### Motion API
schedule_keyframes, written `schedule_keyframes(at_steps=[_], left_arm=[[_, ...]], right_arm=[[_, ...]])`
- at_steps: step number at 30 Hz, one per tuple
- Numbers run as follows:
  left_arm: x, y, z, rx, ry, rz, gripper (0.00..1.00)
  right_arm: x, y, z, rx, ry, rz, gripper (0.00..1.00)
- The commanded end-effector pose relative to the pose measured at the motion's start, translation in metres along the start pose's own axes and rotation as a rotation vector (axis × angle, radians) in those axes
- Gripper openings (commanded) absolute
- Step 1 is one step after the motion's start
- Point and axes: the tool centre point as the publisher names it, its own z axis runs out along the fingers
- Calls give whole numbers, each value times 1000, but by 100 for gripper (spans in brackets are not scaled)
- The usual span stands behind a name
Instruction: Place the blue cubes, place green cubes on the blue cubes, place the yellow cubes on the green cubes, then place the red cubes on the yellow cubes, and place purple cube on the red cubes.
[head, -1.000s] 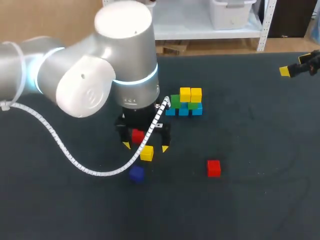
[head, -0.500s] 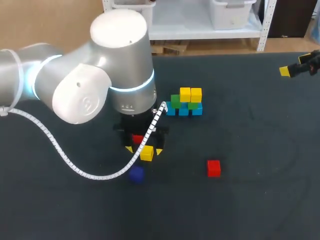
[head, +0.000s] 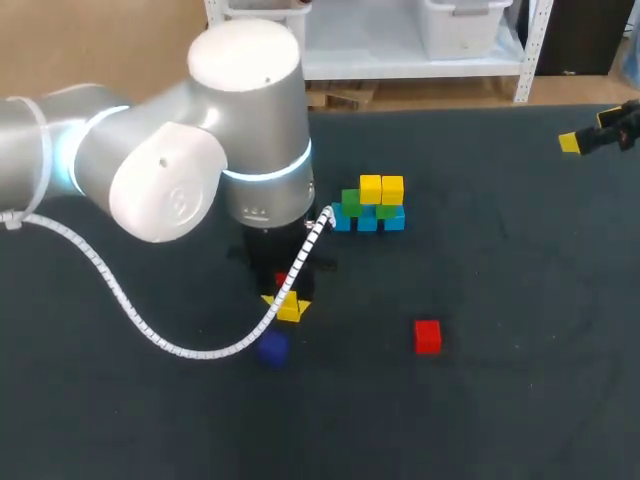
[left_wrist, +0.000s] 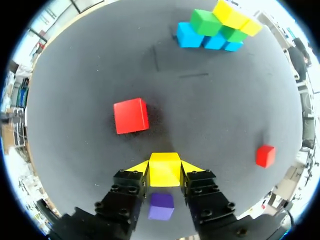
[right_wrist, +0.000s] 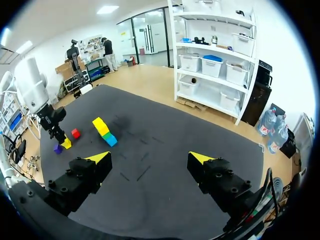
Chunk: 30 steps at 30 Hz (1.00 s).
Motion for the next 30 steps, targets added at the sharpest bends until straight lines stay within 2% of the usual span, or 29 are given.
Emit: schedule_keyframes(at_steps=[1,3,6,7,8,9,14,18,19,21,22,27,30], left_arm=[[-2,3,-23,-12,12,87,0],[-3,5,-34,2,29,184,0],[-10,13,-55,1,2,366,0],[-15,19,-62,-18,-14,401,0],[-18,23,-68,-57,-16,502,0],[-21,28,-73,-54,-20,553,0],[-51,55,-93,-102,-17,809,0],[-70,57,-97,-108,-33,1005,0],[-76,55,-98,-83,-38,1028,0],[-88,53,-99,-101,-61,1095,0],[-93,49,-100,-70,-56,1117,0],[-114,33,-105,-32,-82,1178,0],[-127,24,-106,-10,-53,1232,0]], right_arm=[[0,-1,1,-4,-2,-1,100],[0,-1,1,-4,-2,-1,100],[0,-1,1,-4,-2,-1,100],[0,-1,1,-4,-2,-1,100],[0,-1,1,-4,-2,-1,100],[0,-1,1,-4,-2,-1,100],[0,-1,1,-4,-2,-1,100],[0,-1,1,-4,-2,-1,100],[0,-1,1,-4,-2,-1,100],[0,-1,1,-4,-2,-1,100],[0,-1,1,-4,-2,-1,100],[0,-1,1,-4,-2,-1,100],[0,-1,1,-4,-2,-1,100]])
